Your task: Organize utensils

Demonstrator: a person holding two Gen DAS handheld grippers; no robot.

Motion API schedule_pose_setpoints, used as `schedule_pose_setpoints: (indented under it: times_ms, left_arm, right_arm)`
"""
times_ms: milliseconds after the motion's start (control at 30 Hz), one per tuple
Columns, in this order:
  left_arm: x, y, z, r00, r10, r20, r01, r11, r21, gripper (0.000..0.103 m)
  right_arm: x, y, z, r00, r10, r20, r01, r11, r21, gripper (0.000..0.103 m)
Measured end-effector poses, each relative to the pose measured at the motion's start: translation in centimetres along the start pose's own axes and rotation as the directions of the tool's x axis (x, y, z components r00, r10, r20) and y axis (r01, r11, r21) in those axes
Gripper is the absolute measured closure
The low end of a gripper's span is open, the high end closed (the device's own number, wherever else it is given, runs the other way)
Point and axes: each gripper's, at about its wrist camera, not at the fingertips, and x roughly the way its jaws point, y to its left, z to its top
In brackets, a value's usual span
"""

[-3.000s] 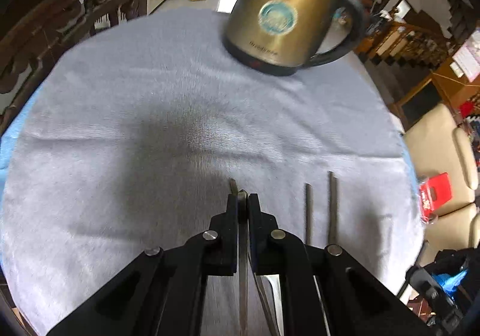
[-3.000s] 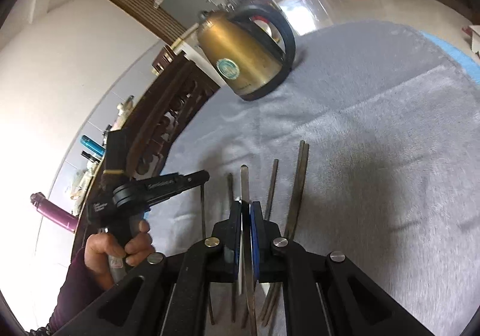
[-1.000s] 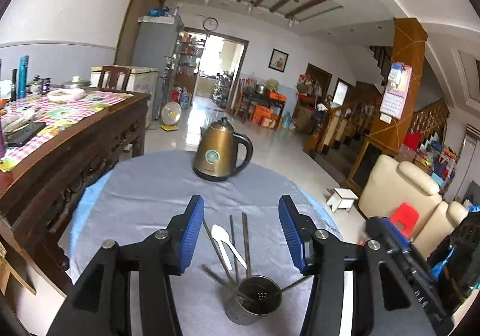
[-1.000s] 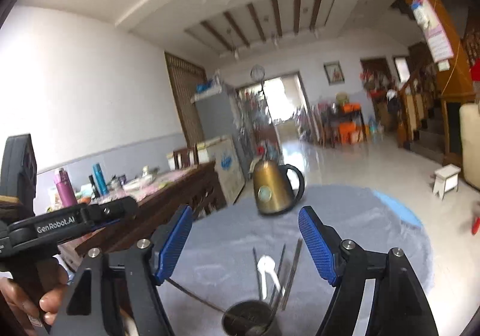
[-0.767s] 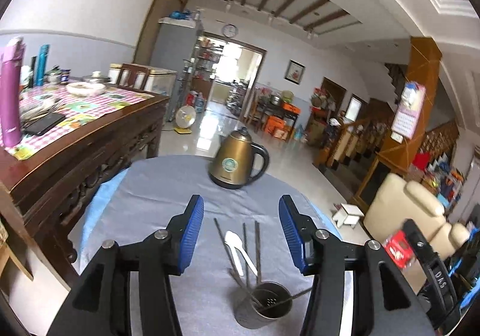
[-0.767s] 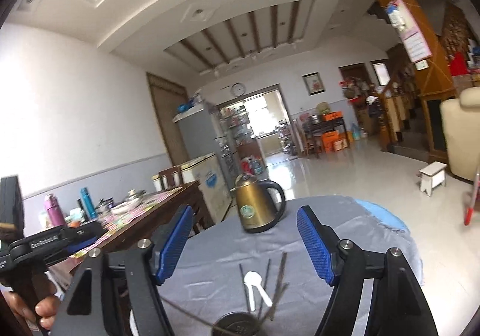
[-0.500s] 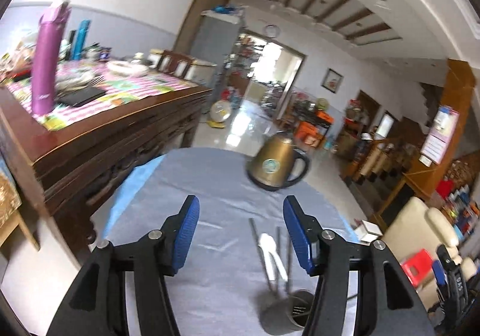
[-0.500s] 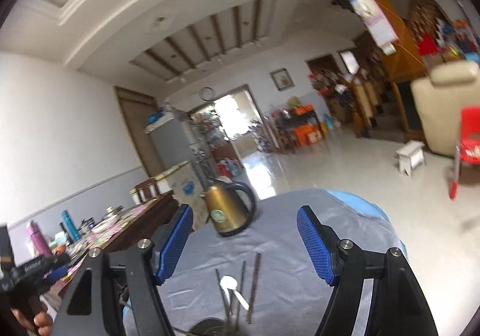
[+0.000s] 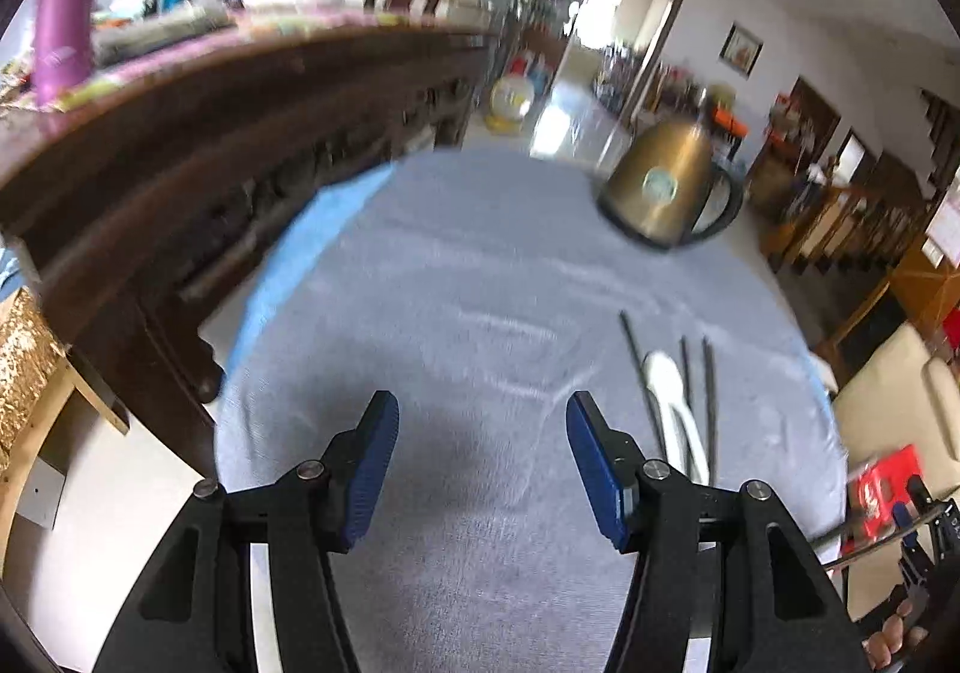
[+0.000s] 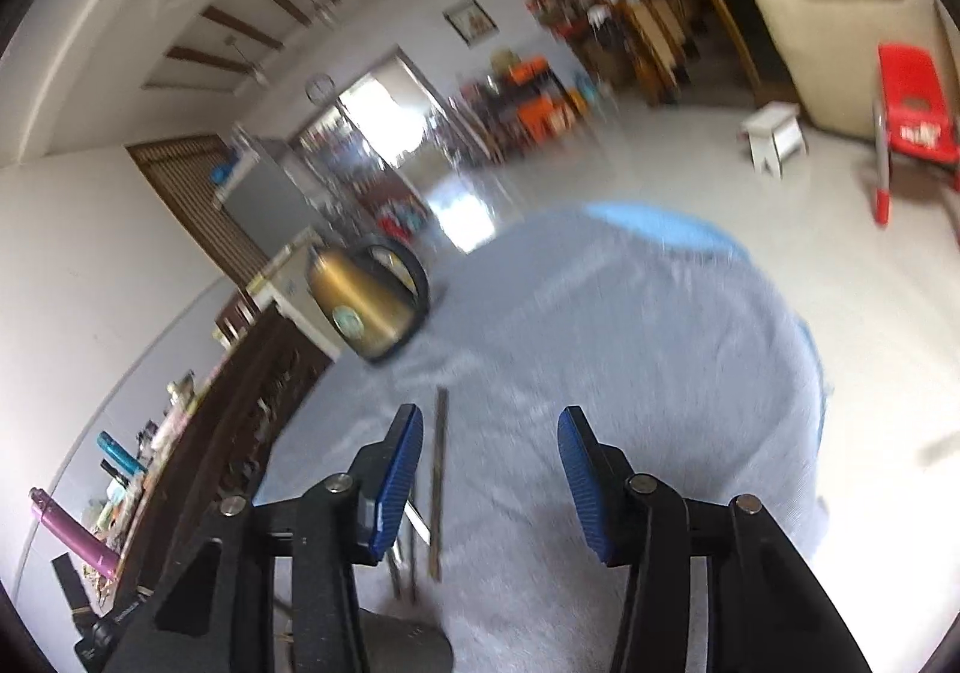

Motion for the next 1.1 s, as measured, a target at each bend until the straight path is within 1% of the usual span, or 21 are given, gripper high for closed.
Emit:
schedule_pose_setpoints:
  times_ms: [33,67,167,200,267,300,400,467,500,533,600,633,667,800,900,933,1000,1067,1100]
  left_arm:
    - [1.0,-0.3,-0.1,1.0,0.004,-0.017,-0.003,1.0,0.009,0.044]
    - [1.6,-0.6,-0.2,1.0,0.005,-0.027,-0.005,1.0,0.019,0.044]
    - [4.8,-2.1,0.7,0.998,0.014,-0.068,-0.009,0.997,0.071,0.044]
    - [5.9,-2.7,1.0,0.997,0.012,-0.082,-0.005,0.996,0.088,0.044]
    - [8.1,-4.0,1.7,0.994,-0.003,-0.107,0.016,0.992,0.123,0.044]
    - [9.4,-4.8,2.1,0.993,-0.009,-0.119,0.026,0.989,0.142,0.044]
    - [12.3,-6.8,3.0,0.988,-0.019,-0.154,0.045,0.984,0.17,0.044]
    - [14.7,-8.0,3.5,0.981,-0.026,-0.193,0.061,0.983,0.174,0.044]
    - [15.8,-8.4,3.8,0.977,-0.026,-0.21,0.064,0.982,0.175,0.044]
    - [16.9,-8.8,4.0,0.973,-0.027,-0.227,0.068,0.983,0.173,0.044]
    - [18.7,-9.7,4.6,0.966,-0.033,-0.255,0.077,0.983,0.166,0.044]
    - [19.4,-10.0,4.9,0.964,-0.034,-0.265,0.08,0.983,0.164,0.044]
    - [20.3,-10.5,5.2,0.96,-0.032,-0.277,0.079,0.984,0.161,0.044]
    - [21.5,-10.8,5.8,0.955,-0.001,-0.296,0.048,0.987,0.151,0.044]
    - [21.6,-10.4,6.0,0.951,0.012,-0.309,0.034,0.989,0.142,0.044]
    - [21.8,-10.3,6.2,0.949,0.02,-0.316,0.026,0.99,0.138,0.044]
    - [21.7,-10.0,6.5,0.947,0.017,-0.322,0.024,0.992,0.124,0.044]
    - [21.7,-9.9,6.8,0.945,0.016,-0.326,0.023,0.993,0.116,0.044]
    - [21.7,-10.0,7.0,0.944,0.017,-0.33,0.022,0.993,0.115,0.044]
  right_arm:
    - [0.8,-0.5,-0.3,1.0,0.0,-0.019,0.001,1.0,0.005,0.053]
    - [2.1,-0.9,-0.5,0.998,0.003,-0.061,-0.002,1.0,0.009,0.053]
    - [5.6,-1.1,-1.2,0.99,0.01,-0.139,-0.011,1.0,-0.004,0.053]
    - [7.2,-1.1,-1.3,0.983,0.02,-0.183,-0.022,1.0,-0.01,0.055]
    - [9.4,-0.7,-1.6,0.972,0.033,-0.234,-0.038,0.999,-0.017,0.058]
    - [10.9,-0.5,-1.6,0.963,0.043,-0.267,-0.052,0.998,-0.028,0.06]
    - [15.0,0.8,-1.3,0.94,0.05,-0.337,-0.081,0.994,-0.078,0.062]
    - [17.4,2.1,-1.2,0.922,0.061,-0.383,-0.107,0.989,-0.099,0.064]
    - [19.1,2.9,-1.1,0.907,0.073,-0.414,-0.129,0.985,-0.111,0.064]
    - [19.9,3.5,-1.1,0.9,0.08,-0.429,-0.142,0.983,-0.115,0.064]
    - [22.7,4.9,-0.8,0.876,0.102,-0.471,-0.179,0.976,-0.123,0.064]
    - [24.1,5.7,-0.6,0.868,0.099,-0.487,-0.186,0.973,-0.134,0.064]
    - [25.1,6.0,-0.5,0.864,0.094,-0.494,-0.186,0.972,-0.141,0.064]
    - [29.9,8.8,-0.3,0.828,0.055,-0.558,-0.185,0.966,-0.18,0.064]
    - [32.3,10.7,-0.7,0.812,0.0,-0.584,-0.172,0.956,-0.24,0.064]
    - [33.3,11.6,-1.0,0.804,-0.042,-0.593,-0.156,0.948,-0.278,0.064]
    - [34.5,12.5,-1.4,0.798,-0.101,-0.594,-0.125,0.937,-0.328,0.064]
    - [35.6,13.2,-2.1,0.786,-0.163,-0.596,-0.094,0.922,-0.376,0.065]
    - [35.6,13.5,-2.1,0.795,-0.181,-0.578,-0.085,0.912,-0.402,0.068]
